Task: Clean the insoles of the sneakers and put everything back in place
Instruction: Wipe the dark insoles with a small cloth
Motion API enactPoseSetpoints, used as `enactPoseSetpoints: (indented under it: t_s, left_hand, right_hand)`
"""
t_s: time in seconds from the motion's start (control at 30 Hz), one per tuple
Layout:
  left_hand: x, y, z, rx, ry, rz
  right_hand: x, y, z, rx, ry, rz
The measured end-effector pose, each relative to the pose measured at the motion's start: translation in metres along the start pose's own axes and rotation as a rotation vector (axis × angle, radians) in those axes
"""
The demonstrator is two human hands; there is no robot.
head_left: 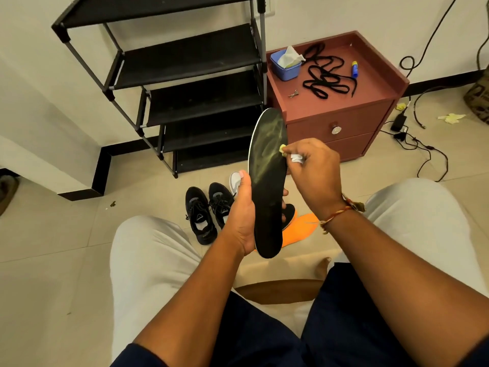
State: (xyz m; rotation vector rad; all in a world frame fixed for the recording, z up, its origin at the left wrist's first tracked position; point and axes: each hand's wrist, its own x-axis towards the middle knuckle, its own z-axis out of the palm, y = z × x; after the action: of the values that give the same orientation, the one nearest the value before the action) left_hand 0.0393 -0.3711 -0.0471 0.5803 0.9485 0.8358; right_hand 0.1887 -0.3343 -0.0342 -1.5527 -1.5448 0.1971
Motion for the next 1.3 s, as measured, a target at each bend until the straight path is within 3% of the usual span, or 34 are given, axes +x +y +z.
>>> enactPoseSetpoints:
  t_s: [0.2, 0.47, 1.3]
  left_hand:
    - [0.001, -0.001, -0.004, -0.007, 0.025, -0.004]
    - [-0.001, 0.008, -0.013, -0.149, 0.103, 0.04]
    - [0.013, 0.027, -0.034, -0.269, 0.053, 0.121]
  right_hand:
    - [-0.012, -0.007, 0.004, 0.045, -0.05, -0.012]
    - [-0.059, -0.052, 0.022, 0.158, -0.211, -0.184]
    - [-0.048, -0.026, 0.025, 0.147, -0.393, -0.368]
